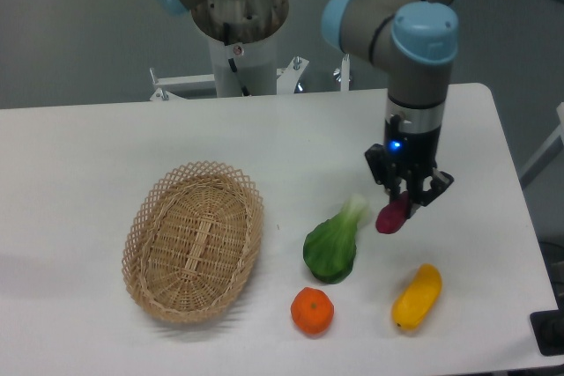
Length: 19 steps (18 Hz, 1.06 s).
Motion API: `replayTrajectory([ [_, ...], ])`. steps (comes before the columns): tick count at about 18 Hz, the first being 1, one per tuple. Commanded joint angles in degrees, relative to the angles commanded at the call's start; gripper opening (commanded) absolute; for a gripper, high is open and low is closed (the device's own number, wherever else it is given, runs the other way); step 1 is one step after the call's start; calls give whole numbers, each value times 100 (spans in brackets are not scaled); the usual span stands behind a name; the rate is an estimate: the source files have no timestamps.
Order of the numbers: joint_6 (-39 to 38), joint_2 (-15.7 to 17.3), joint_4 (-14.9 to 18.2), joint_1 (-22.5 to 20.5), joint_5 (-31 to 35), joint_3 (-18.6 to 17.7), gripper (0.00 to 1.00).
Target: Pick up the sweet potato from the table
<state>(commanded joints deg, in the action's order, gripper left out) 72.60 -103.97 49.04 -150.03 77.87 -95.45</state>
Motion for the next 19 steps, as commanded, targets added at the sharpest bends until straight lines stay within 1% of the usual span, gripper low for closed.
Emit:
replayTrajectory([
  [6, 9, 0, 9, -35, -9, 53, 20],
  [12, 0, -35, 9, -18, -9, 184, 21],
  [19, 9, -27, 26, -26, -9, 193, 21],
])
